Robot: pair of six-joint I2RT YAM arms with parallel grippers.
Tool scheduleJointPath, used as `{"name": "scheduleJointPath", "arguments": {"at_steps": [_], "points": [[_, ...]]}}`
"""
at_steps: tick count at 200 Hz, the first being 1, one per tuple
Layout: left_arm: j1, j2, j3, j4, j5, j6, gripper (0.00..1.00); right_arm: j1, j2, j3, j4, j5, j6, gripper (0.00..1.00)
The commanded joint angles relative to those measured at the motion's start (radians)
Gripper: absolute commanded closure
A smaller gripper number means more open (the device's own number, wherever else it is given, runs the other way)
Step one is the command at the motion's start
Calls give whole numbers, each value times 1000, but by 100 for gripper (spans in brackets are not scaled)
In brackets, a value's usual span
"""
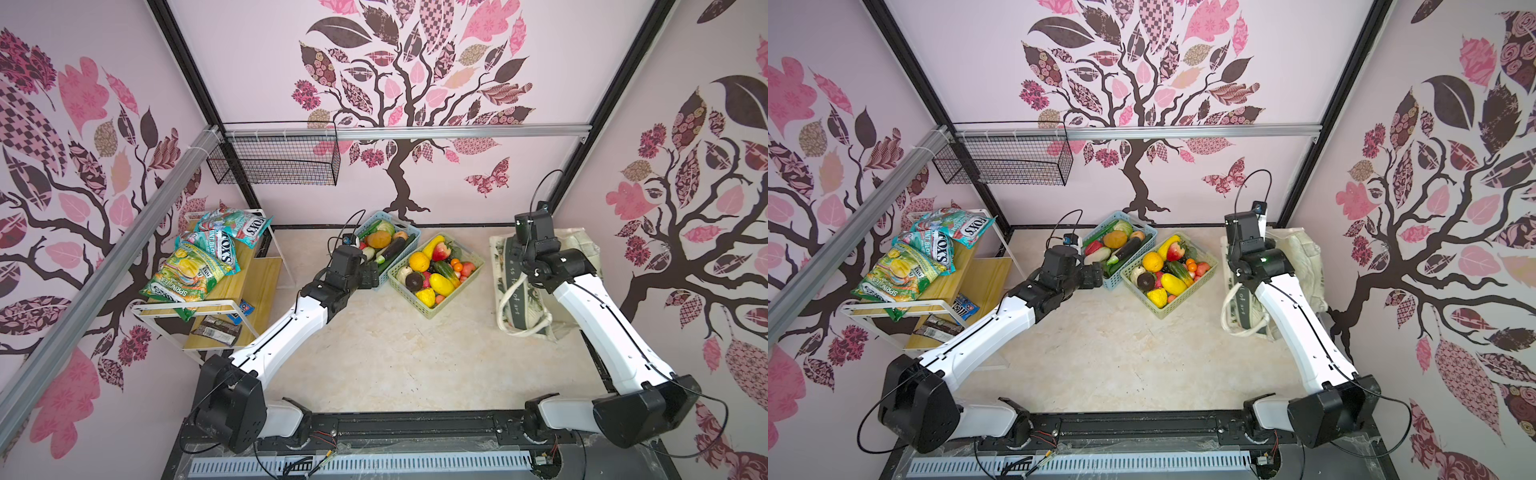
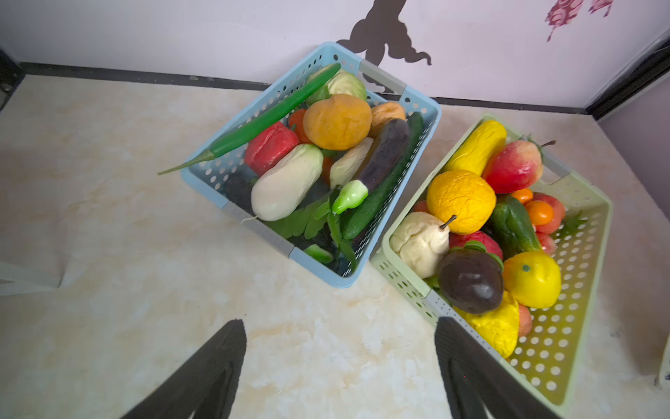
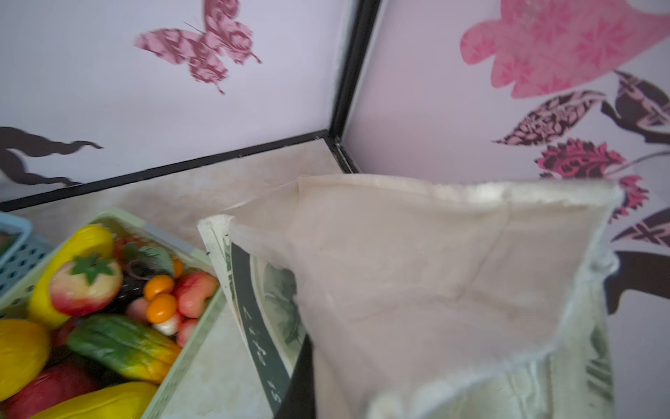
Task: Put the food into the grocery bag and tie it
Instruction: 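Grasp the tote bag's top edge with the right gripper and lift it, then carry the lifted tote bag with the right gripper toward the table center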
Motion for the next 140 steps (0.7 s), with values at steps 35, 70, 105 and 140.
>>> {"name": "scheduleJointPath", "arguments": {"at_steps": [35,70,105,140], "points": [[26,3,110,-207,-115,-68,11,319,-103,121,13,52,-117,100],[124,12,127,-285,-101,-149,10,363,-144,76,75,-212,-123,100],[192,7,133,-336,-155,-165,9,364,-208,-34,174,-547,-138,100],[238,13,140,-365,-151,-197,9,368,-229,-98,237,-747,-114,100]]}}
